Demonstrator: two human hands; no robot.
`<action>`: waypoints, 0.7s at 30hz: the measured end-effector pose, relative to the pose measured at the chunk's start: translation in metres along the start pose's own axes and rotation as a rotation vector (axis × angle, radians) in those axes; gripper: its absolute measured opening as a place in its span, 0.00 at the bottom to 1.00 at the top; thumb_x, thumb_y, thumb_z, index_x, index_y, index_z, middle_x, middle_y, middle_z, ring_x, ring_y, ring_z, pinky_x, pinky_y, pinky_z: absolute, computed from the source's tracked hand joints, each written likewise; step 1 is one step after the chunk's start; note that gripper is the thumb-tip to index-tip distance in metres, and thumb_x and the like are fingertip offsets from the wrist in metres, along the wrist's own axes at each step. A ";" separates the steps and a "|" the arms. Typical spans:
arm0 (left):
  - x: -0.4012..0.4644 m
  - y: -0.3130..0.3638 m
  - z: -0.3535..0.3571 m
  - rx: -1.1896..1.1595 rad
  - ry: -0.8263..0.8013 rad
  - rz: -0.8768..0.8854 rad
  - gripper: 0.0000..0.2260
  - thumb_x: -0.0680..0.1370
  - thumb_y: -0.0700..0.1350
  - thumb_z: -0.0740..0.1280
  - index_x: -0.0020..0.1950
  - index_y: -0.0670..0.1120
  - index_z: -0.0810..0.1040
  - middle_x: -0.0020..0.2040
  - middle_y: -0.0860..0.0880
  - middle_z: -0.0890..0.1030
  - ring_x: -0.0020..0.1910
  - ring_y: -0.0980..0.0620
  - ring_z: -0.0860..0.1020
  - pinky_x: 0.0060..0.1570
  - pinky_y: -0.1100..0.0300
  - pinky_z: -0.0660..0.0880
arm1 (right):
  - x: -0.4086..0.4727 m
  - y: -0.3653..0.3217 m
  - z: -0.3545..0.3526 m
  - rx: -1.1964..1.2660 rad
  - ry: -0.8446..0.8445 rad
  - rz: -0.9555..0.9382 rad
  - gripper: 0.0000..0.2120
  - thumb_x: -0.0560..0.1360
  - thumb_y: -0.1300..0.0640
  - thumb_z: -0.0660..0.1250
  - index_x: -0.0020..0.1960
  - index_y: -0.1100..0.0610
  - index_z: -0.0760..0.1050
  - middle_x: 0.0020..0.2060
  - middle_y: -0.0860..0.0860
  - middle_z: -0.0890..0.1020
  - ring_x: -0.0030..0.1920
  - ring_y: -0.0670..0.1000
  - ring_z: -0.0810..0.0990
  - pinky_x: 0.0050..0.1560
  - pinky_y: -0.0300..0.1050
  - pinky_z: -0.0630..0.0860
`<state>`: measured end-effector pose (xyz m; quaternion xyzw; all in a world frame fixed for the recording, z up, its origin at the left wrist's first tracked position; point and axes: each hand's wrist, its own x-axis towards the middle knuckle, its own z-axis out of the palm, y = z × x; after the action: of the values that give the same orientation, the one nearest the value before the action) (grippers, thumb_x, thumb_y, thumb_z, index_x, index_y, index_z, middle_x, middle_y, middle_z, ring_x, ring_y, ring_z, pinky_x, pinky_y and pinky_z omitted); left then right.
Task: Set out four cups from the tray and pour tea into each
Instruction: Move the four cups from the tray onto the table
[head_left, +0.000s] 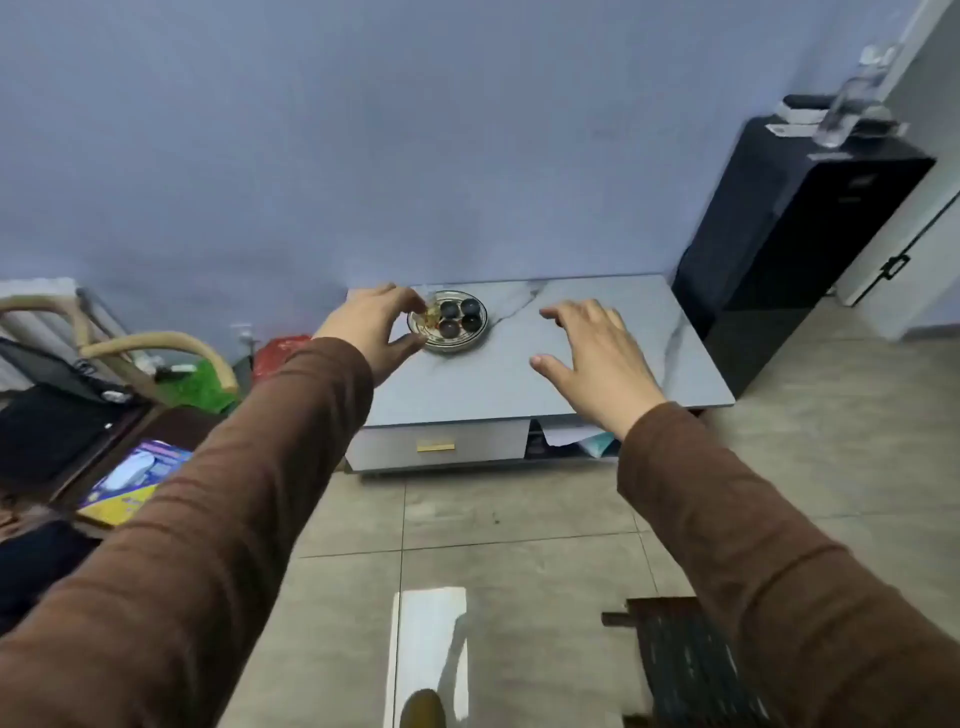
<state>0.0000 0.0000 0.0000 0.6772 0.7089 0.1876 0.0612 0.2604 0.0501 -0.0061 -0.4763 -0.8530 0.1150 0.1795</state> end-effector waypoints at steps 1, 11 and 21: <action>0.005 -0.006 0.006 -0.007 -0.021 -0.013 0.15 0.76 0.47 0.68 0.62 0.46 0.75 0.59 0.46 0.77 0.61 0.44 0.74 0.59 0.51 0.72 | 0.007 0.001 0.008 0.007 -0.015 0.008 0.24 0.76 0.47 0.67 0.70 0.52 0.67 0.64 0.54 0.73 0.65 0.57 0.69 0.65 0.55 0.68; 0.085 -0.101 0.082 0.066 -0.244 -0.051 0.20 0.75 0.50 0.69 0.65 0.46 0.73 0.63 0.44 0.75 0.63 0.42 0.71 0.60 0.52 0.69 | 0.094 0.013 0.102 -0.002 -0.181 0.150 0.23 0.77 0.49 0.66 0.70 0.54 0.68 0.65 0.55 0.72 0.67 0.57 0.69 0.66 0.55 0.68; 0.193 -0.147 0.150 0.054 -0.375 -0.083 0.21 0.74 0.52 0.70 0.65 0.48 0.73 0.64 0.45 0.74 0.64 0.43 0.70 0.61 0.52 0.68 | 0.187 0.072 0.153 0.013 -0.283 0.242 0.22 0.78 0.48 0.65 0.69 0.53 0.69 0.65 0.54 0.72 0.66 0.56 0.69 0.66 0.55 0.68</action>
<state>-0.1012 0.2154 -0.1572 0.6718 0.7171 0.0364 0.1820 0.1625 0.2438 -0.1352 -0.5534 -0.8054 0.2073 0.0457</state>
